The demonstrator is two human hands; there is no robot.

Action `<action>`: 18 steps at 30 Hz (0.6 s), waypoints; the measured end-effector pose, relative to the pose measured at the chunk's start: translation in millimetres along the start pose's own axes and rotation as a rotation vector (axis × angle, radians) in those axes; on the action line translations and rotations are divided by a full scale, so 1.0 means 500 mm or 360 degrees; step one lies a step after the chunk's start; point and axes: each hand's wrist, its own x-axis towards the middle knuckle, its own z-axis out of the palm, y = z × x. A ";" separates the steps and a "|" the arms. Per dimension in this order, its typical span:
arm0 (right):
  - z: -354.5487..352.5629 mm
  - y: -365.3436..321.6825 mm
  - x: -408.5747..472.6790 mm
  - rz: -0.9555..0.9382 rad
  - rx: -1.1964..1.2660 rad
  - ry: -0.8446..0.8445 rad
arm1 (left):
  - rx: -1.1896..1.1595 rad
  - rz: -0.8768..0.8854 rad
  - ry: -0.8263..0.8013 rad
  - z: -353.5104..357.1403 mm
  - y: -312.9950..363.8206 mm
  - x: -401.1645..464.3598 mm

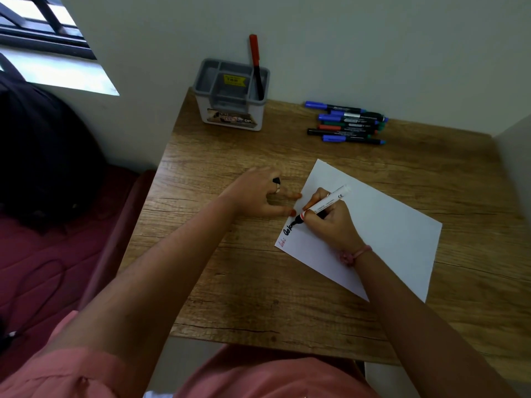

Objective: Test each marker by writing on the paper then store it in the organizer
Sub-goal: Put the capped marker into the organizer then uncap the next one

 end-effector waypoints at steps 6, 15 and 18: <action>-0.001 0.000 0.001 -0.0009 -0.0012 0.0044 | -0.0017 -0.0014 -0.0008 -0.004 0.004 -0.001; 0.001 -0.006 0.001 -0.0006 -0.0033 0.0017 | -0.0013 -0.0022 -0.0028 -0.006 0.006 -0.001; 0.000 -0.006 0.001 0.0014 -0.0032 -0.0005 | -0.0028 -0.0005 0.0014 -0.003 0.003 -0.001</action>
